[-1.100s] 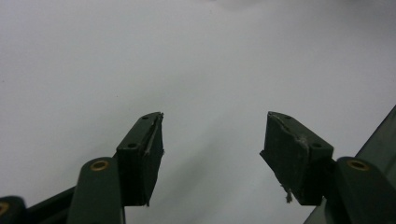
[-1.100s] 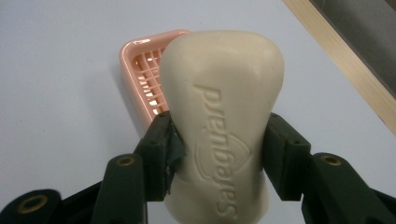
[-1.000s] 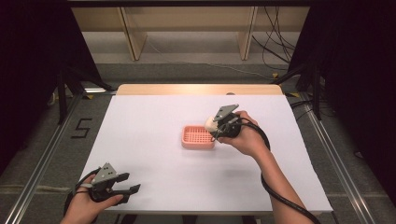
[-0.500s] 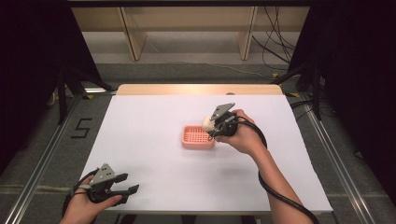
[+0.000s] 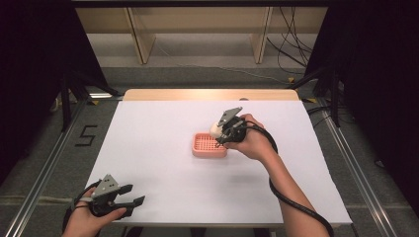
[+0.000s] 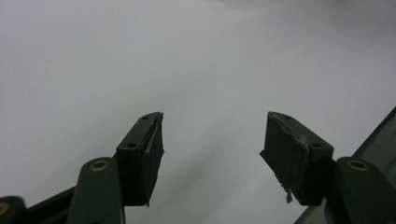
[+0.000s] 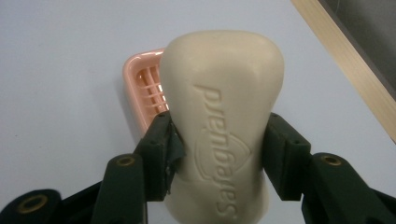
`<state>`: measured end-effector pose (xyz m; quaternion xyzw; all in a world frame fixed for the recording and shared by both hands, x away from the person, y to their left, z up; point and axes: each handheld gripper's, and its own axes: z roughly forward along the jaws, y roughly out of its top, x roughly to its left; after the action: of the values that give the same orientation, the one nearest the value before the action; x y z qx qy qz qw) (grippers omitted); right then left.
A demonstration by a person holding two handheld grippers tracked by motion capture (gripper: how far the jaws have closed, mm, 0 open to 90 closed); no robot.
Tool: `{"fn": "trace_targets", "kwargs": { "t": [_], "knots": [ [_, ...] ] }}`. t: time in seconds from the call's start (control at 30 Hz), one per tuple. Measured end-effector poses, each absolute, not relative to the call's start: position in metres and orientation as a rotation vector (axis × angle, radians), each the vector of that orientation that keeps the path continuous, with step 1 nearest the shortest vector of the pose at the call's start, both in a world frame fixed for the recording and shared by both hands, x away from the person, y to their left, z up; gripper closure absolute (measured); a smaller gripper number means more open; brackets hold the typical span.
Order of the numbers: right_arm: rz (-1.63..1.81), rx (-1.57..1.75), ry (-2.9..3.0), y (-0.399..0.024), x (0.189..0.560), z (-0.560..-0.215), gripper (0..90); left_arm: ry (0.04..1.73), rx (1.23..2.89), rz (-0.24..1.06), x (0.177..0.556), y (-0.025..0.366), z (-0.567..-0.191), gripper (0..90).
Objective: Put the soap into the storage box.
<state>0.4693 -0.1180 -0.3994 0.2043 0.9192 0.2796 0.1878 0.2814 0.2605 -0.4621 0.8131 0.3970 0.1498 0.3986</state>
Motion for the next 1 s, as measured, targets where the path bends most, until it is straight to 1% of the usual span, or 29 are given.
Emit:
{"fn": "trace_targets", "kwargs": {
  "t": [0.07, 0.27, 0.33, 0.4, 0.47, 0.5, 0.57, 0.6, 0.7, 0.73, 1.0],
  "knots": [
    [0.789, 0.572, 2.586, -0.117, 0.471, -0.400, 50.7, 1.017, 2.047, 0.366, 0.280, 0.260, -0.462, 37.1],
    [0.782, 0.541, 2.602, -0.112, 0.476, -0.400, 50.7, 0.994, 2.064, 0.393, 0.281, 0.262, -0.462, 37.2],
    [0.781, 0.524, 2.593, -0.109, 0.479, -0.402, 50.7, 1.010, 2.043, 0.376, 0.280, 0.261, -0.463, 37.2],
    [0.760, 0.510, 2.604, -0.107, 0.482, -0.403, 50.7, 0.996, 2.063, 0.393, 0.281, 0.262, -0.462, 37.2],
    [0.724, 0.504, 2.633, -0.103, 0.484, -0.405, 50.7, 1.004, 2.055, 0.384, 0.281, 0.261, -0.462, 37.2],
    [0.733, 0.515, 2.646, -0.100, 0.485, -0.407, 50.7, 1.018, 2.039, 0.376, 0.280, 0.260, -0.463, 37.1],
    [0.720, 0.496, 2.653, -0.094, 0.488, -0.410, 50.7, 0.979, 2.074, 0.401, 0.282, 0.263, -0.462, 37.2],
    [0.717, 0.512, 2.667, -0.092, 0.488, -0.410, 50.6, 1.013, 2.043, 0.378, 0.280, 0.261, -0.462, 37.1],
    [0.699, 0.476, 2.685, -0.083, 0.493, -0.415, 50.7, 1.005, 2.046, 0.393, 0.281, 0.261, -0.462, 37.2],
    [0.688, 0.450, 2.687, -0.081, 0.495, -0.416, 50.6, 1.019, 2.020, 0.381, 0.280, 0.260, -0.463, 37.2],
    [0.607, 0.441, 2.744, -0.066, 0.502, -0.432, 50.6, 1.025, 2.015, 0.381, 0.280, 0.260, -0.463, 37.2]
  ]
}}
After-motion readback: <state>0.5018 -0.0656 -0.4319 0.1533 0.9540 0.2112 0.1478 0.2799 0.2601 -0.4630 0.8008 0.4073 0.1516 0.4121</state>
